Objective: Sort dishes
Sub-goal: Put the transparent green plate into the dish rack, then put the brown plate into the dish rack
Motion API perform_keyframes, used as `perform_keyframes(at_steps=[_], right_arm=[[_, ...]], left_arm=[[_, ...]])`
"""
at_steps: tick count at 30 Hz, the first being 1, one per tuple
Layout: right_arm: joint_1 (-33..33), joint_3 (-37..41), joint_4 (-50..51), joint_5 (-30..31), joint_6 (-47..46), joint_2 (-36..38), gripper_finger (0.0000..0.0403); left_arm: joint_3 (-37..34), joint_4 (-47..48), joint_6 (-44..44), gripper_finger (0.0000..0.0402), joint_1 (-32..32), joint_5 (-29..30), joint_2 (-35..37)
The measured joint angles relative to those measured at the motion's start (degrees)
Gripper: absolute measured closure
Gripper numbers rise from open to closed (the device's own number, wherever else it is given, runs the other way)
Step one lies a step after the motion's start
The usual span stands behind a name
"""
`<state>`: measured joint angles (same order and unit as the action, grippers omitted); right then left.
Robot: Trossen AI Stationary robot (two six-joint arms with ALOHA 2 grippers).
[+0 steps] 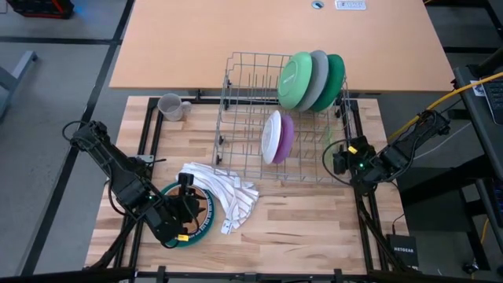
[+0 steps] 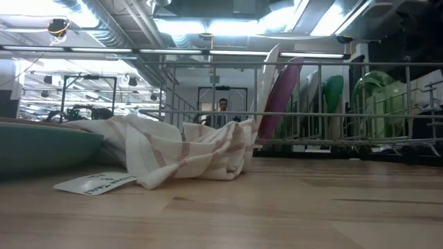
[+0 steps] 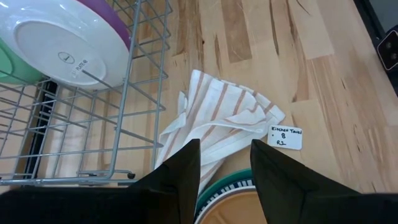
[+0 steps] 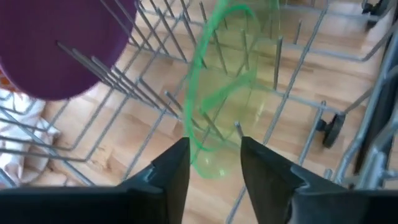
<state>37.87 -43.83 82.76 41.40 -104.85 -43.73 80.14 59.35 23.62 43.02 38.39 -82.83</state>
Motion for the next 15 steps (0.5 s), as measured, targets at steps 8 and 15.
perform_keyframes(at_steps=[8, 15], right_arm=[[-0.01, -2.34, 2.50, -9.85, 0.29, 0.05, 0.0252], [-0.02, -7.30, 0.09, -10.37, 8.02, -0.02, 0.0253]], left_arm=[[0.00, 0.00, 0.02, 0.0272, 0.00, 0.00, -0.02], [-0.01, 0.02, 0.54, 0.0272, -0.01, -0.02, -0.02]])
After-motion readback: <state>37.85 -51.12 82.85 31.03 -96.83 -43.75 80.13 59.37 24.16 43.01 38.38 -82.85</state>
